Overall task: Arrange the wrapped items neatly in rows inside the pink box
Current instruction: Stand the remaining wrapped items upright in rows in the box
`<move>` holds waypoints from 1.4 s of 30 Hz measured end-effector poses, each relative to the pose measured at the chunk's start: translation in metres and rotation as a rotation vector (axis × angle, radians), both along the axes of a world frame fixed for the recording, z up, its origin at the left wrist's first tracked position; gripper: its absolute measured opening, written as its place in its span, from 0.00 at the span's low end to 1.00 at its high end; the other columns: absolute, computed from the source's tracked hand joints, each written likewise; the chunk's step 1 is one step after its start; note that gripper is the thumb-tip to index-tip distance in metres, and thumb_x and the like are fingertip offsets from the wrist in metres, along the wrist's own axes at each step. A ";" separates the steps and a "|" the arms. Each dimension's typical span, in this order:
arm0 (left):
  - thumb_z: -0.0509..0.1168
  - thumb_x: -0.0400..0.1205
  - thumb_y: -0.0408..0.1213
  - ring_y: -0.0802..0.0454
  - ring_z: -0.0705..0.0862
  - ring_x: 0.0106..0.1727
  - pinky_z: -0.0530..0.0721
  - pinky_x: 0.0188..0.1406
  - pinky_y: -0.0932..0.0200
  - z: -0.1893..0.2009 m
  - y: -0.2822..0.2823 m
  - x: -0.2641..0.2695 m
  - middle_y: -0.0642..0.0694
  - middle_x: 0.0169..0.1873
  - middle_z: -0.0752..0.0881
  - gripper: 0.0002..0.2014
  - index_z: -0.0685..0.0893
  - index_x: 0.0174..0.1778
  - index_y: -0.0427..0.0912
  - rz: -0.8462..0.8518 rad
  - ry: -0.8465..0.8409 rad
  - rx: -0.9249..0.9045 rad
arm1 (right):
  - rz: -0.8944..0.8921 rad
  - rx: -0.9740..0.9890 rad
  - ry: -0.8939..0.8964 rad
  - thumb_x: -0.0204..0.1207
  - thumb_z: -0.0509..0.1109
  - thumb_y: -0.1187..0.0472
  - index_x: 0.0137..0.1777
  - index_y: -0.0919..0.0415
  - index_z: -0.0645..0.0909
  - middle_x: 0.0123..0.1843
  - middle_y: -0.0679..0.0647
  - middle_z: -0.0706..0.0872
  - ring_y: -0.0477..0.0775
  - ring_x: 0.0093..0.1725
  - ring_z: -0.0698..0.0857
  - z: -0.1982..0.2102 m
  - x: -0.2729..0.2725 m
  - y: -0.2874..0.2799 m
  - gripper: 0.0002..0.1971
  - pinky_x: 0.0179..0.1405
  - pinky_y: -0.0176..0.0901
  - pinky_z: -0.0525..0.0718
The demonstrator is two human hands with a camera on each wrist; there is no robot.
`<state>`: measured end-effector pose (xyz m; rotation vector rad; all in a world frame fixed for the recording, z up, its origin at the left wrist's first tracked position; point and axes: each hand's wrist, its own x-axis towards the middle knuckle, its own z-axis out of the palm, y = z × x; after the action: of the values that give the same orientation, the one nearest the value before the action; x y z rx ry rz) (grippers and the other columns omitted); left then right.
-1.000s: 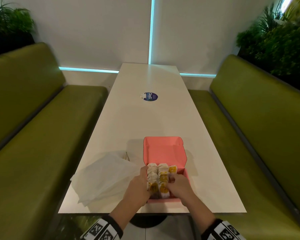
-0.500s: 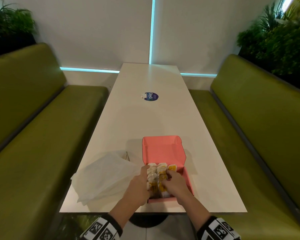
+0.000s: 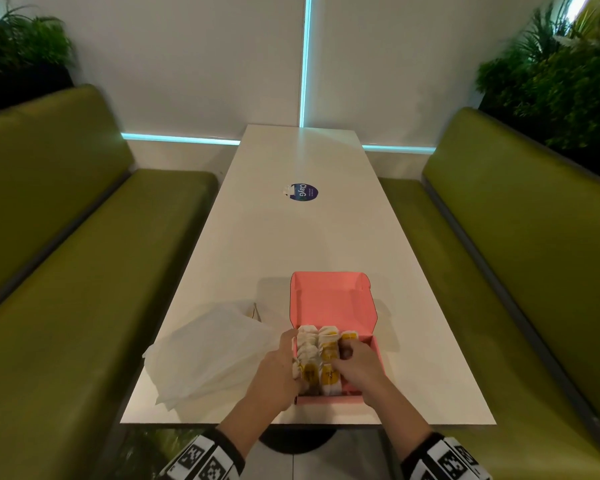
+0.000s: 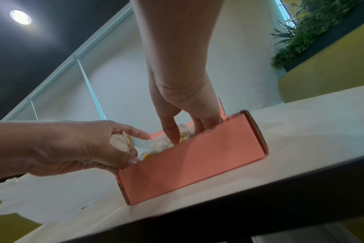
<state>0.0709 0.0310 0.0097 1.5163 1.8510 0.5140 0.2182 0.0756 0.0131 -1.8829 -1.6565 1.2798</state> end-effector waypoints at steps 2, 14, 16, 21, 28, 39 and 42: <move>0.69 0.79 0.43 0.52 0.84 0.53 0.83 0.58 0.59 0.001 -0.001 0.001 0.46 0.56 0.84 0.29 0.64 0.74 0.51 0.004 0.000 -0.002 | 0.025 -0.025 -0.054 0.72 0.71 0.63 0.67 0.59 0.76 0.60 0.54 0.84 0.51 0.55 0.82 -0.002 0.003 0.000 0.22 0.57 0.44 0.84; 0.69 0.79 0.40 0.51 0.84 0.53 0.83 0.59 0.57 0.003 -0.002 0.002 0.45 0.55 0.84 0.28 0.66 0.73 0.49 0.022 0.001 -0.045 | 0.035 0.014 -0.235 0.74 0.65 0.66 0.46 0.63 0.80 0.44 0.54 0.83 0.51 0.42 0.81 0.004 0.013 0.002 0.04 0.41 0.39 0.80; 0.69 0.79 0.40 0.53 0.84 0.50 0.84 0.56 0.59 0.003 -0.002 0.002 0.46 0.53 0.84 0.27 0.66 0.72 0.49 0.023 -0.007 -0.031 | 0.068 0.041 -0.334 0.73 0.65 0.65 0.49 0.66 0.82 0.47 0.57 0.86 0.54 0.44 0.82 0.000 0.015 0.007 0.08 0.41 0.40 0.80; 0.69 0.79 0.41 0.55 0.83 0.47 0.83 0.56 0.60 0.003 0.000 0.002 0.46 0.52 0.84 0.24 0.69 0.70 0.49 0.032 -0.012 -0.060 | 0.094 0.041 -0.381 0.75 0.64 0.63 0.46 0.63 0.78 0.41 0.54 0.81 0.53 0.42 0.83 -0.003 0.008 0.010 0.04 0.37 0.37 0.81; 0.70 0.78 0.39 0.58 0.79 0.41 0.78 0.38 0.70 0.007 -0.003 -0.001 0.50 0.46 0.83 0.31 0.62 0.74 0.51 -0.026 -0.054 0.038 | 0.061 0.054 -0.265 0.74 0.64 0.62 0.34 0.60 0.77 0.37 0.57 0.85 0.59 0.42 0.88 -0.004 0.007 0.008 0.07 0.47 0.47 0.87; 0.75 0.71 0.30 0.56 0.84 0.39 0.82 0.34 0.68 0.022 0.000 -0.006 0.47 0.38 0.83 0.41 0.60 0.73 0.55 0.077 -0.418 0.110 | 0.153 0.244 0.017 0.74 0.71 0.59 0.54 0.53 0.83 0.46 0.48 0.84 0.45 0.39 0.83 0.044 0.013 -0.002 0.09 0.40 0.33 0.83; 0.78 0.68 0.27 0.52 0.86 0.45 0.85 0.38 0.64 0.034 0.001 -0.001 0.43 0.50 0.81 0.46 0.57 0.73 0.60 0.062 -0.671 0.050 | 0.325 0.264 0.059 0.72 0.75 0.56 0.52 0.48 0.85 0.49 0.48 0.81 0.42 0.44 0.80 0.064 0.005 -0.008 0.09 0.43 0.30 0.78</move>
<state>0.0703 0.0316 0.0442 1.1223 1.3627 0.9670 0.2237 0.0674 0.0773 -1.4534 -2.0464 1.1467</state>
